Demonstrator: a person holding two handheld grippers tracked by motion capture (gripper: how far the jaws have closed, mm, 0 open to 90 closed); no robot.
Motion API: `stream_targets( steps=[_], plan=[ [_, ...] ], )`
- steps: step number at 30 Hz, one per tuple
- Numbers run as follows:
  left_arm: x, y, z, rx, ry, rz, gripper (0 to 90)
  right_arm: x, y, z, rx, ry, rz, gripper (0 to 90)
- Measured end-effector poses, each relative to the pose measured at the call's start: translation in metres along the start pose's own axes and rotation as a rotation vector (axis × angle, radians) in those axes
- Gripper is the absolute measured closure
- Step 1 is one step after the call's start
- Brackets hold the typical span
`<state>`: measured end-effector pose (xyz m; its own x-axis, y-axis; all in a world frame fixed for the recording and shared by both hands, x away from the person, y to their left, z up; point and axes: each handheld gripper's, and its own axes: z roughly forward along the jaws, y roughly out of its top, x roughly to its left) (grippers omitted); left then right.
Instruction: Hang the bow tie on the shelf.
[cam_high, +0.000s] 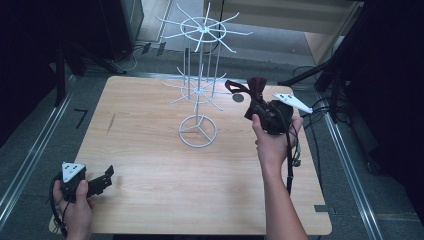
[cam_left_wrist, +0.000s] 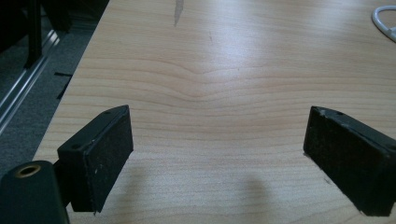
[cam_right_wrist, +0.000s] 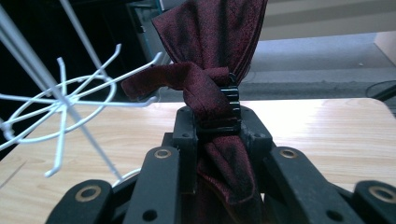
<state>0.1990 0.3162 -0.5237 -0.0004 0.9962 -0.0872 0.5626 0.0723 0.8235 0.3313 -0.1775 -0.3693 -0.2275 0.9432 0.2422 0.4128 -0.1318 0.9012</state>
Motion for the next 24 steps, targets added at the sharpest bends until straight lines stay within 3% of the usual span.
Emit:
stream_targets(
  steps=[10,24],
  plan=[
    [0.0,0.0,0.0,-0.003,-0.003,-0.003,9.0,0.009,-0.028,0.011,0.056,0.024,-0.012,74.1],
    [0.0,0.0,0.0,-0.004,-0.003,-0.004,9.0,0.014,-0.082,0.049,0.19,0.028,-0.038,74.0]
  ],
)
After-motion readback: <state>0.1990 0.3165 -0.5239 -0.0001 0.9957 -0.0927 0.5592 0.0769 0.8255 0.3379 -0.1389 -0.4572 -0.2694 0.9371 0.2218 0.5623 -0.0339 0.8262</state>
